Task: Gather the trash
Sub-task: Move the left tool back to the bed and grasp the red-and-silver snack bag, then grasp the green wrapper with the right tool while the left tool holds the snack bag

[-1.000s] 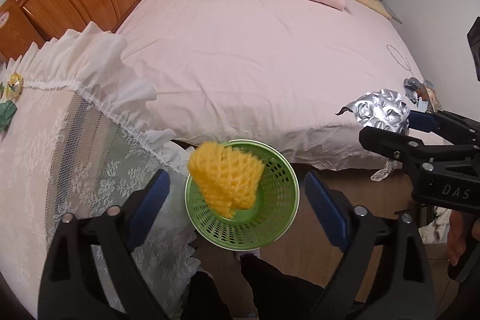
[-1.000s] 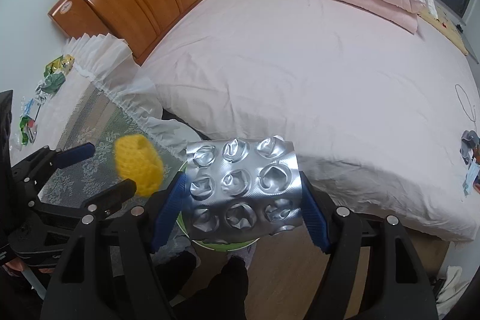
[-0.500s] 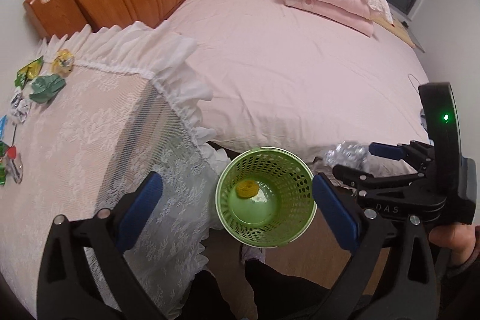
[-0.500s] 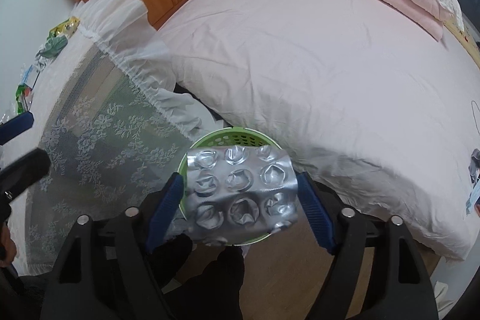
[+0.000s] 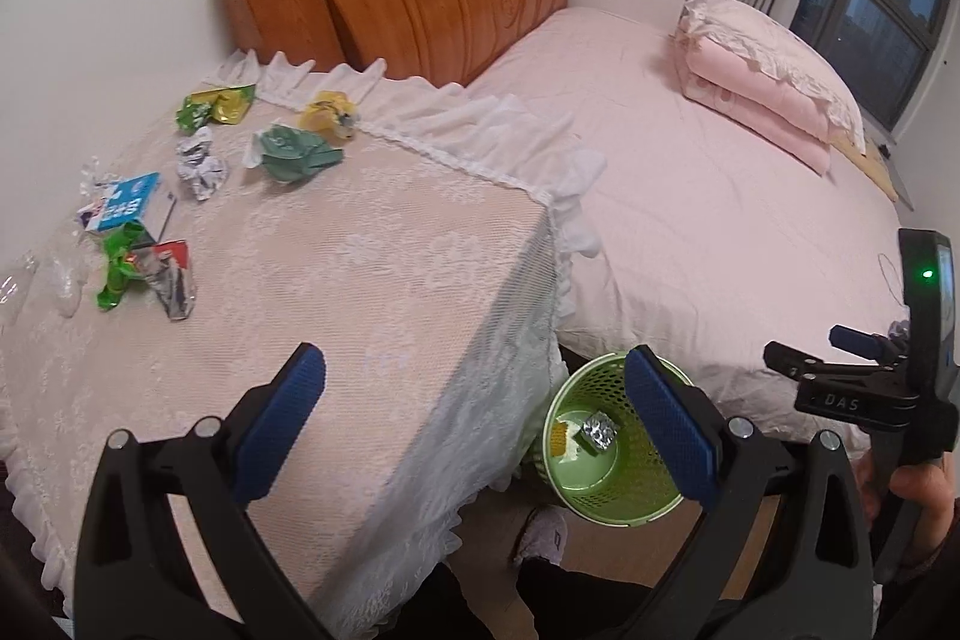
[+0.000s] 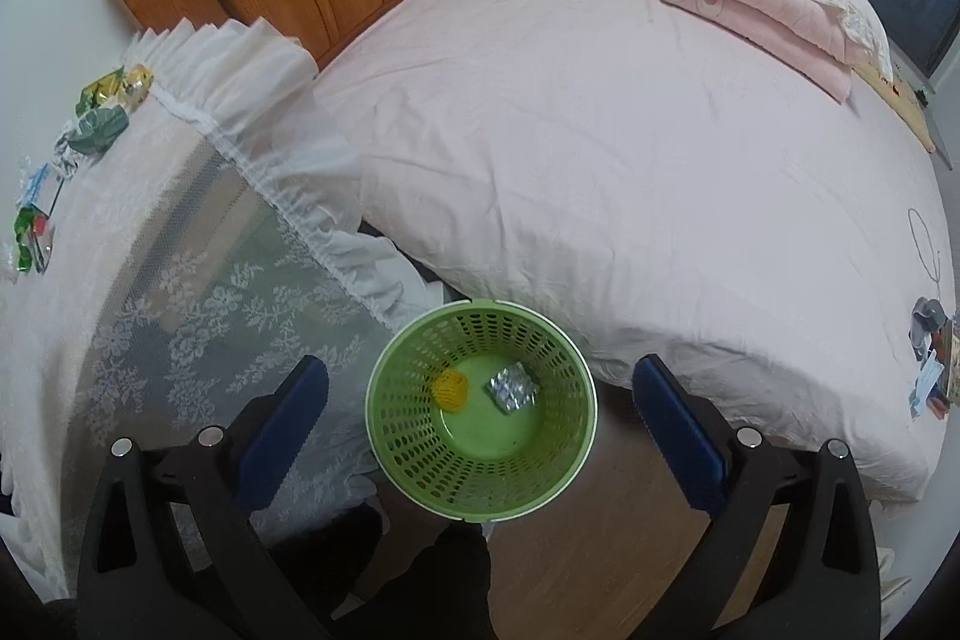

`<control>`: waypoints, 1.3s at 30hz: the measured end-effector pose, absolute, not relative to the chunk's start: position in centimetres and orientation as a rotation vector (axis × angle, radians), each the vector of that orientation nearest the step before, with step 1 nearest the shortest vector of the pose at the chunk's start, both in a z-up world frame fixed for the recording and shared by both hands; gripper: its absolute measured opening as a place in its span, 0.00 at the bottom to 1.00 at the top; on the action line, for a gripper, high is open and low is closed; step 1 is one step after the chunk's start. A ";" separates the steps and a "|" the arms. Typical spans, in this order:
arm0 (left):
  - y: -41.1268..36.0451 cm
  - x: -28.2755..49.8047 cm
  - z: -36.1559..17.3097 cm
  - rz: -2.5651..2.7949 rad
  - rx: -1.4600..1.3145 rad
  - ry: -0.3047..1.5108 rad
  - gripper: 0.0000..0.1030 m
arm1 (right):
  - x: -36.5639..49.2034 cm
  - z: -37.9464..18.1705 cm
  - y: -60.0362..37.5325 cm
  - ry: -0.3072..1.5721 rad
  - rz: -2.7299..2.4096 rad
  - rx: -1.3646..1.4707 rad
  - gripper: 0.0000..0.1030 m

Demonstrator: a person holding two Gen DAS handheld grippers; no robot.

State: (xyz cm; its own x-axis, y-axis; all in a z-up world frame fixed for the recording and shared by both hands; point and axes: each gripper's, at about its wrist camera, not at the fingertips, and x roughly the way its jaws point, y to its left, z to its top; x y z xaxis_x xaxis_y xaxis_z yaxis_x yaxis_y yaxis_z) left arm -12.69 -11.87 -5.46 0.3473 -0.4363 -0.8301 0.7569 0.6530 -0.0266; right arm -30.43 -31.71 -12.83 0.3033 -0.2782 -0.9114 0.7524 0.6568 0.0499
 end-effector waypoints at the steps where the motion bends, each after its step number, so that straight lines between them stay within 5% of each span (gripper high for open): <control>1: -11.2 -12.2 -5.4 -0.785 0.392 0.926 0.93 | -30.0 -12.1 -31.4 1.039 -0.722 0.519 0.98; 13: -3.4 -4.7 -5.8 -0.564 0.273 0.944 0.93 | -21.7 -7.9 -26.6 0.988 -0.575 0.411 0.98; 27: -3.9 5.8 -11.2 -0.426 0.284 0.987 0.92 | -13.2 -8.2 -22.1 1.030 -0.436 0.421 0.98; 32: -4.8 8.6 -14.2 -0.405 0.284 1.054 0.74 | -10.5 -8.6 -21.5 1.041 -0.410 0.406 0.98; 39: -5.2 9.4 -15.0 -0.412 0.287 1.049 0.33 | -8.3 -9.2 -21.2 1.054 -0.394 0.411 0.98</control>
State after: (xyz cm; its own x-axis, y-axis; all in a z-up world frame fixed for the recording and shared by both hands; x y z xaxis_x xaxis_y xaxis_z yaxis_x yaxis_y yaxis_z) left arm 9.39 -5.16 -14.98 0.4331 -0.1913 -0.8808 0.4598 0.8874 0.0334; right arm -8.27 -21.24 -9.19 0.4391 -0.1141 -0.8912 0.4983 0.8563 0.1359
